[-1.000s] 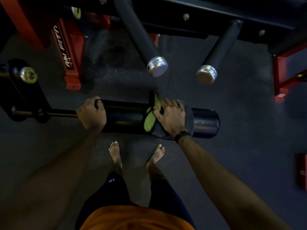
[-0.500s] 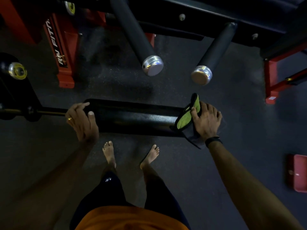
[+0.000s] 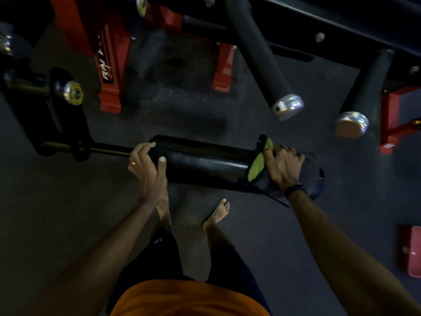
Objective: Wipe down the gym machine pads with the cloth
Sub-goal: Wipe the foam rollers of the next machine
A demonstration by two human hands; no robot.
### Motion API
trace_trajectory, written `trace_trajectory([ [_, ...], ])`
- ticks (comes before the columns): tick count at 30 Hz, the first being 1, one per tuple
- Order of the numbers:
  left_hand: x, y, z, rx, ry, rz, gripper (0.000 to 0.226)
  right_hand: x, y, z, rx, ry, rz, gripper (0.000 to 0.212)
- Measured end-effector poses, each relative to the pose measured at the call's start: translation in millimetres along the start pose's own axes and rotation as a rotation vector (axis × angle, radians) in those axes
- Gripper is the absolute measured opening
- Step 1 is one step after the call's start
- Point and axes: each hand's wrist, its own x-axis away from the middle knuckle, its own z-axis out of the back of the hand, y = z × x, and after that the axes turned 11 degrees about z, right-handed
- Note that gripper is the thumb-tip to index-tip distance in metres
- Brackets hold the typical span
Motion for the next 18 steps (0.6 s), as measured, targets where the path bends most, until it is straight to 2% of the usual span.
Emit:
trace_trajectory([
  [6, -2, -4, 23, 0.185, 0.051, 0.128, 0.053, -7, -161, -17, -0.087, 0.008, 0.334, 0.038],
  [11, -22, -12, 35, 0.184, 0.063, 0.157, 0.045, -25, -275, -24, -0.102, -0.169, 0.382, 0.043],
  [18, -44, 16, 22, 0.159, 0.041, 0.198, 0.047, -61, -259, -16, -0.329, -0.424, 0.174, 0.047],
])
